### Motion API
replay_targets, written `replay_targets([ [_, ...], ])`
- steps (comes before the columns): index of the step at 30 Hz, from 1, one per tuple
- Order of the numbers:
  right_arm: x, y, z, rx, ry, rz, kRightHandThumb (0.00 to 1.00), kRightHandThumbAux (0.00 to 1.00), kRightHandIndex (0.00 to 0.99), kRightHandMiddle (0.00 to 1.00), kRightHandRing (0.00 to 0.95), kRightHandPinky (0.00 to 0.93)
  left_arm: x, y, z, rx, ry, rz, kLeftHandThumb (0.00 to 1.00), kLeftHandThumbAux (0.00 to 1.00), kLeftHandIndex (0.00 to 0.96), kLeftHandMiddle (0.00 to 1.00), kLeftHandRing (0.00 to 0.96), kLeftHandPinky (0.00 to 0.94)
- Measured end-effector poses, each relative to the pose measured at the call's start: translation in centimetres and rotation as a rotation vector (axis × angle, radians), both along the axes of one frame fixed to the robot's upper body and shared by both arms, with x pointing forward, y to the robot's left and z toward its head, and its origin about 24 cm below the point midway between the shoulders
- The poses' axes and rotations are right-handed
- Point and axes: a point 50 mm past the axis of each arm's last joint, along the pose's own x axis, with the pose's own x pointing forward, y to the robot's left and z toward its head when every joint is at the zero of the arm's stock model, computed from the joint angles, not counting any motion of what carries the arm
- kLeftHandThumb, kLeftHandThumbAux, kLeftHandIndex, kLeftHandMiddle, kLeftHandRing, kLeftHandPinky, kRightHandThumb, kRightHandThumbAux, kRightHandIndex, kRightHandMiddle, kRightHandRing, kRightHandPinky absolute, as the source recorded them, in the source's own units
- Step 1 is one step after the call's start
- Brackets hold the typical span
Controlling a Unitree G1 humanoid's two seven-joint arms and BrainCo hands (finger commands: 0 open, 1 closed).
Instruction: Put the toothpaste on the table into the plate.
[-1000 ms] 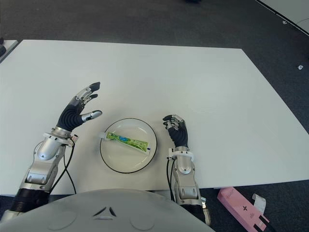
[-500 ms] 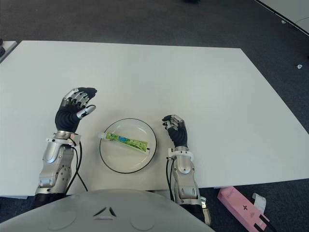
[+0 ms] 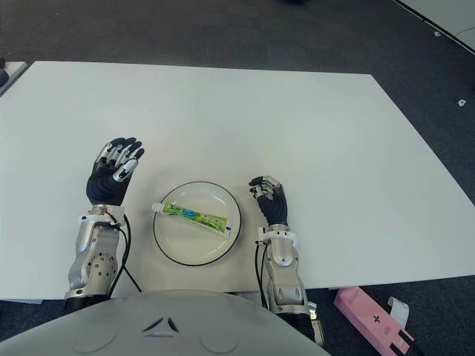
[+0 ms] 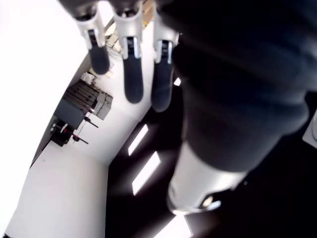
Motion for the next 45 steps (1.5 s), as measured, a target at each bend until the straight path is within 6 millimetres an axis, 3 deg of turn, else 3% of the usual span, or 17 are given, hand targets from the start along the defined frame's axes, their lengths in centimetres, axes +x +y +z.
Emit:
replay_targets([
  [8,0.0,0.0,0.0,-0.001,0.000,-0.001,0.711,0.728,0.427,0.464,0.466,0.470,-0.4,0.7,-0.5,-0.057,0.020,0.034,0.109,0.998,0.348,0.364,0.385,0.426],
  [19,0.0,-0.1,0.1,-0.007,-0.002,0.005,0.711,0.728,0.427,0.465,0.463,0.465,-1.1,1.2,-3.1,-0.115,0.123,0.073,0.087,0.998,0.352,0.372,0.396,0.433],
  [31,0.0,-0.1,0.1,-0.011,-0.004,0.009,0.711,0.728,0.427,0.459,0.463,0.469,-1.7,1.8,-4.7,-0.111,0.163,0.138,0.081,0.998,0.444,0.409,0.478,0.550],
  [40,0.0,-0.1,0.1,-0.013,-0.003,0.013,0.711,0.728,0.427,0.464,0.461,0.464,-1.0,1.6,-5.0,-0.094,0.155,0.157,0.134,0.998,0.544,0.532,0.568,0.627],
  [41,0.0,-0.1,0.1,-0.013,-0.003,0.014,0.711,0.728,0.427,0.464,0.462,0.464,-1.0,1.6,-5.0,-0.093,0.156,0.158,0.338,0.899,0.505,0.539,0.572,0.630],
  [44,0.0,0.0,0.1,-0.012,-0.003,0.016,0.711,0.728,0.427,0.463,0.459,0.458,-0.9,1.5,-5.2,-0.070,0.157,0.159,0.587,0.778,0.460,0.558,0.590,0.650],
  [45,0.0,0.0,0.1,-0.012,-0.003,0.017,0.711,0.728,0.427,0.462,0.459,0.457,-0.9,1.5,-5.2,-0.055,0.157,0.160,0.611,0.767,0.455,0.562,0.594,0.655],
])
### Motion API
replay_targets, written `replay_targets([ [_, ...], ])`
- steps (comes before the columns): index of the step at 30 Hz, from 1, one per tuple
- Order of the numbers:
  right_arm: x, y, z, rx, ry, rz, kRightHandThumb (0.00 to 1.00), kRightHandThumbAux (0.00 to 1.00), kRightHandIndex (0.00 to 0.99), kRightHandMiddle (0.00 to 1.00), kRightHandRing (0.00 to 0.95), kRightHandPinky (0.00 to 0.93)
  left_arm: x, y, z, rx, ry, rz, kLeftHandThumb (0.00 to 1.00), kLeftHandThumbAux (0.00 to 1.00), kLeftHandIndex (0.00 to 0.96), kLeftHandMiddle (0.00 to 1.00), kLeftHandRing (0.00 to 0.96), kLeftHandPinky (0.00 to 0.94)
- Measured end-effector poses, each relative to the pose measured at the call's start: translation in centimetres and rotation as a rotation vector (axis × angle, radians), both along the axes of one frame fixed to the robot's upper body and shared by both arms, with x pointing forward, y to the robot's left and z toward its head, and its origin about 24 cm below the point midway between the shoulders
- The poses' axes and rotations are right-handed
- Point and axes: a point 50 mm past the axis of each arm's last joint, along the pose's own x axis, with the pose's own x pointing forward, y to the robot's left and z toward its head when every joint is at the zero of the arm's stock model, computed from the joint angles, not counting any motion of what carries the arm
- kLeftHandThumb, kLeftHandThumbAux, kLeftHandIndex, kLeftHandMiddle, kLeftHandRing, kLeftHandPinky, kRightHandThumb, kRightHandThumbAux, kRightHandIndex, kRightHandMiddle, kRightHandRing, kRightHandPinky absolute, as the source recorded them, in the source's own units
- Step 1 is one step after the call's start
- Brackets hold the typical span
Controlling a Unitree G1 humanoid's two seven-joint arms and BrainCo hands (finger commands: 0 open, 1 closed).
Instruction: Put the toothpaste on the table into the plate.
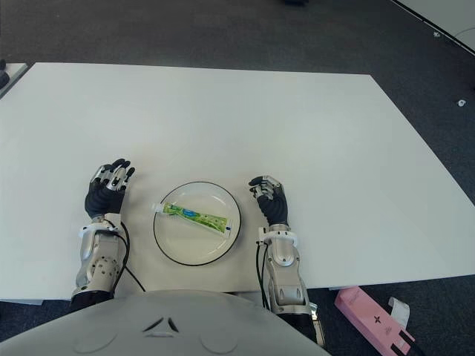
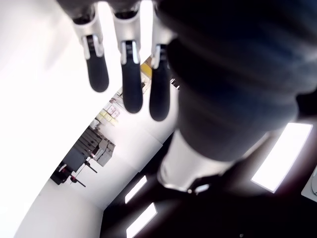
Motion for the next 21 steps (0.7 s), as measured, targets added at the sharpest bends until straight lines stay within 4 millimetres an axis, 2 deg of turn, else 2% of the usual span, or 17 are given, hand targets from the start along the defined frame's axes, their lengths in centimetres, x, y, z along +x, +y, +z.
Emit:
replay_targets([
  [2,0.0,0.0,0.0,0.000,0.000,0.000,0.711,0.728,0.427,0.460,0.455,0.453,0.1,-0.1,0.0,0.031,-0.004,-0.001,0.669,0.738,0.446,0.573,0.606,0.669],
  [5,0.0,0.0,0.0,0.000,-0.001,0.000,0.711,0.728,0.428,0.461,0.454,0.459,0.3,-0.3,0.0,0.079,-0.020,-0.008,0.696,0.724,0.442,0.587,0.618,0.670],
  [21,0.0,0.0,-0.2,0.001,0.011,0.002,0.711,0.727,0.428,0.480,0.469,0.478,0.3,-1.7,-0.1,0.279,0.002,-0.070,0.708,0.717,0.439,0.636,0.627,0.622],
])
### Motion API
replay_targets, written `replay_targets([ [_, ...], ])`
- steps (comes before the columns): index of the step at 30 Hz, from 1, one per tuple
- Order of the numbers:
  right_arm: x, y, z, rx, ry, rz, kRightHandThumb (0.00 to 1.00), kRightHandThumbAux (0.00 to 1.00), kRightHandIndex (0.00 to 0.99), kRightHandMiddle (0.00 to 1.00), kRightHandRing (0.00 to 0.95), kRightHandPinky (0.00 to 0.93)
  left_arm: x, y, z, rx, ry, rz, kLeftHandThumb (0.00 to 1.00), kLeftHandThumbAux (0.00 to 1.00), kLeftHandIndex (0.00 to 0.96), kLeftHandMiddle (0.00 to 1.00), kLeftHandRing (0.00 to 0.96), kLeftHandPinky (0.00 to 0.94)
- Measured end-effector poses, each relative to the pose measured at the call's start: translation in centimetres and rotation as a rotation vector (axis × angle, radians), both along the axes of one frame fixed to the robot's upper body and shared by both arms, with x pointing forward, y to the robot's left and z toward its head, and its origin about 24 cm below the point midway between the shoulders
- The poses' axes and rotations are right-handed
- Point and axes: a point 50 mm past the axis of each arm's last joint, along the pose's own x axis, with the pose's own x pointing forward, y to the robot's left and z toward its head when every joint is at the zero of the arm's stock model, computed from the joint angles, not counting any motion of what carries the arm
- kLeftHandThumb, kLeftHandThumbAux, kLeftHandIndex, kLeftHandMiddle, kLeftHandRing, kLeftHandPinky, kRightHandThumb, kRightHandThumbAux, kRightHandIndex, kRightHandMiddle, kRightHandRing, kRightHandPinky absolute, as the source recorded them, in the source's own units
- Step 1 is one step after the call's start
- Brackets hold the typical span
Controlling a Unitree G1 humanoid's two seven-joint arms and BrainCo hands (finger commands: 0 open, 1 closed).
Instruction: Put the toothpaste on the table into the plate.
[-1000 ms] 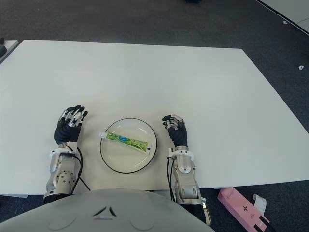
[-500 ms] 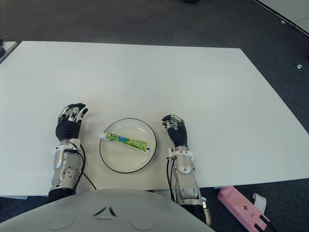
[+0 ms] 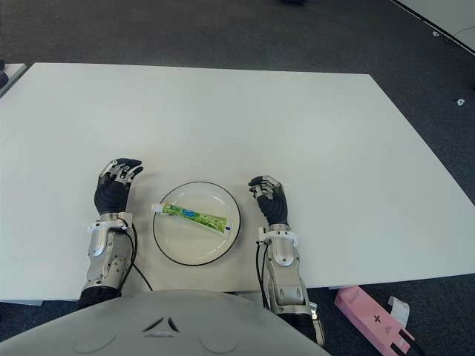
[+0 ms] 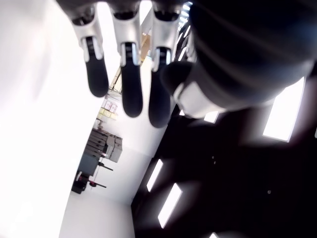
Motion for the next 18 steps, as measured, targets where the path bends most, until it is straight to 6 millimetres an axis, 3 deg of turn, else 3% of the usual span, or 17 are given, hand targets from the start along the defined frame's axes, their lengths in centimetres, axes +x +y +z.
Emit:
replay_targets([
  [18,0.25,0.02,-0.54,0.022,0.001,0.001,0.712,0.725,0.429,0.485,0.474,0.488,0.07,-0.91,-0.18,0.150,0.039,-0.026,0.706,0.716,0.437,0.636,0.621,0.617],
])
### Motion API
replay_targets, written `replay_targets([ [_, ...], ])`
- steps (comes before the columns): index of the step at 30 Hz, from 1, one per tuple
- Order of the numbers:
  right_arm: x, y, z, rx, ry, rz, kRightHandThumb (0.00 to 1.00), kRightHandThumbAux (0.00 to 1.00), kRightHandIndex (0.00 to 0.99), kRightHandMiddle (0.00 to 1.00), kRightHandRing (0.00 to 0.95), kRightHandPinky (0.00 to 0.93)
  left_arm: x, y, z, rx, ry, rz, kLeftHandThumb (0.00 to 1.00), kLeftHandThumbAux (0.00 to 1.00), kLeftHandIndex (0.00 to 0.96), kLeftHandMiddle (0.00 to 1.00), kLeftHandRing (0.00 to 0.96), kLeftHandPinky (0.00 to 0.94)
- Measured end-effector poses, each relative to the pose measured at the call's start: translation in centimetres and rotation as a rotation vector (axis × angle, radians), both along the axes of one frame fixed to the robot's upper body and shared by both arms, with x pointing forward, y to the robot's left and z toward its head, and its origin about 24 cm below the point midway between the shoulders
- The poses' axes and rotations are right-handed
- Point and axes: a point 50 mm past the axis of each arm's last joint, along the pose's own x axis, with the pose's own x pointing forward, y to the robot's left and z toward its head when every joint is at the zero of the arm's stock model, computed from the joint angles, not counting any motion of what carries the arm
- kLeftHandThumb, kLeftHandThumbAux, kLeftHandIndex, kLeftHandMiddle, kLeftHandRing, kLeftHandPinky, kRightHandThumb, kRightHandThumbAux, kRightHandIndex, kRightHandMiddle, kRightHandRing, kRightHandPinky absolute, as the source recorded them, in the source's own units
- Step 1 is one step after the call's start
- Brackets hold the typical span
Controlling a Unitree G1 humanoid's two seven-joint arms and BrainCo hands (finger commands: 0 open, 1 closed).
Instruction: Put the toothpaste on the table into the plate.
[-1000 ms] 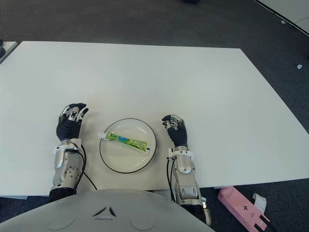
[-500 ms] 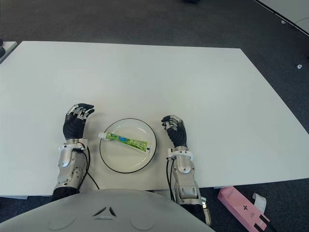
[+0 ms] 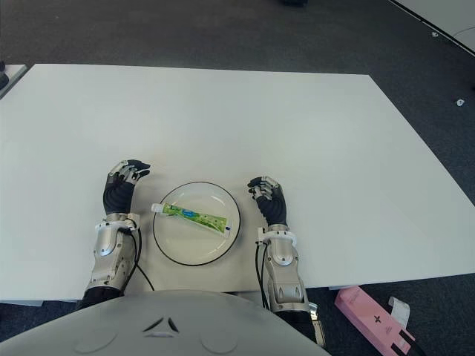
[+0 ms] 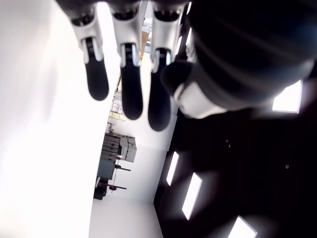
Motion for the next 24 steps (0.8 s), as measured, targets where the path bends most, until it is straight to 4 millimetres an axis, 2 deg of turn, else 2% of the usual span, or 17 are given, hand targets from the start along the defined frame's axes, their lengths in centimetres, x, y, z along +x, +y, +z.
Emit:
replay_targets([
  [24,0.33,0.16,-0.33,0.001,-0.007,-0.010,0.712,0.725,0.429,0.490,0.491,0.506,0.02,-0.32,-0.08,0.049,0.007,-0.023,0.708,0.716,0.437,0.629,0.612,0.601],
])
